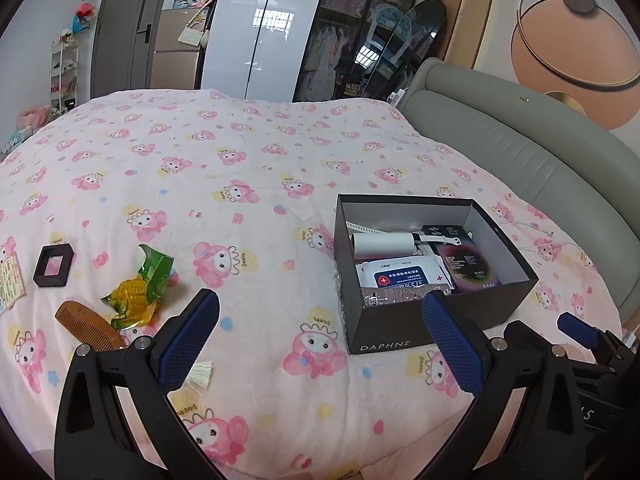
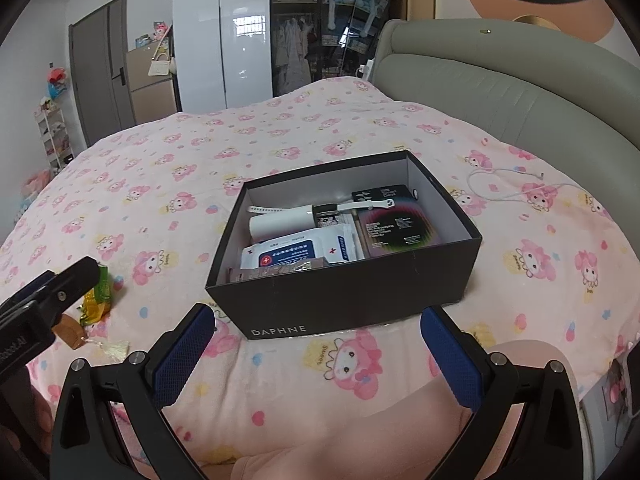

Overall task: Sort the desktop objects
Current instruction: 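Move the left tool toward the wooden comb beside the corn packet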

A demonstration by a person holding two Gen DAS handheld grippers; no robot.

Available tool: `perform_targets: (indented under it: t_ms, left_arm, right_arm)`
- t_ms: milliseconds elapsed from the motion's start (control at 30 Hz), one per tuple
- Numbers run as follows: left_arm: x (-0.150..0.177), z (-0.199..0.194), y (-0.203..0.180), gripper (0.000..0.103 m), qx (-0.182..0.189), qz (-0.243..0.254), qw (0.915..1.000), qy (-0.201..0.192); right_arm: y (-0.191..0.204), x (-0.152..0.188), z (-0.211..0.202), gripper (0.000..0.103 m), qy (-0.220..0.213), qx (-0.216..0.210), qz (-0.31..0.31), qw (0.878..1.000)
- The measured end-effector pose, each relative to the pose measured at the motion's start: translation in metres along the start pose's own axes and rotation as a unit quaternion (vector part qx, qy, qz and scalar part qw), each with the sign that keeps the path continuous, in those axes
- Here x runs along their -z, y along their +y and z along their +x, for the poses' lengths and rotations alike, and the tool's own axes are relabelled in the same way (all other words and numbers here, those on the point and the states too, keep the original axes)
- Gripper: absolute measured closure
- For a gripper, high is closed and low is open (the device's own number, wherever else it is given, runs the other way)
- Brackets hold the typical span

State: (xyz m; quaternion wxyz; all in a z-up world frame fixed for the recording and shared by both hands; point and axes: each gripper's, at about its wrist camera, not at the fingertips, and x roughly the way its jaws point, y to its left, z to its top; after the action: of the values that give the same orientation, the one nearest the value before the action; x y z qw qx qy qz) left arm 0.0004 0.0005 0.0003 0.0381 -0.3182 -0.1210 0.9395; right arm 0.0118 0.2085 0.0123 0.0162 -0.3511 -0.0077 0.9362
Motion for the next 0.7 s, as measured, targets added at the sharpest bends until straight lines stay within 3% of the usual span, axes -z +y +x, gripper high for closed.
perform_targets:
  t_ms: [200,333,500,700]
  left_arm:
    - [-0.003,0.002,0.001,0.0,0.001,-0.003,1.0,0.002]
    - [-0.008,0.009,0.008,0.001,-0.012,-0.01,0.9999,0.004]
    - [-0.038,0.012,0.018,0.004,-0.027,-0.002,0.9996,0.006]
    - [-0.079,0.025,0.078,0.004,-0.062,-0.048,0.9967,0.021]
  right_arm:
    - [0.016,-0.005,0.002,0.0,-0.009,0.014,-0.024,1.0]
    - [0.014,-0.015,0.001,0.0,-0.027,-0.023,-0.032,0.999]
    - [0.033,-0.042,0.011,0.0,-0.045,-0.052,-0.046,0.997]
    - [0.073,-0.071,0.03,0.0,-0.058,-0.111,-0.082,0.989]
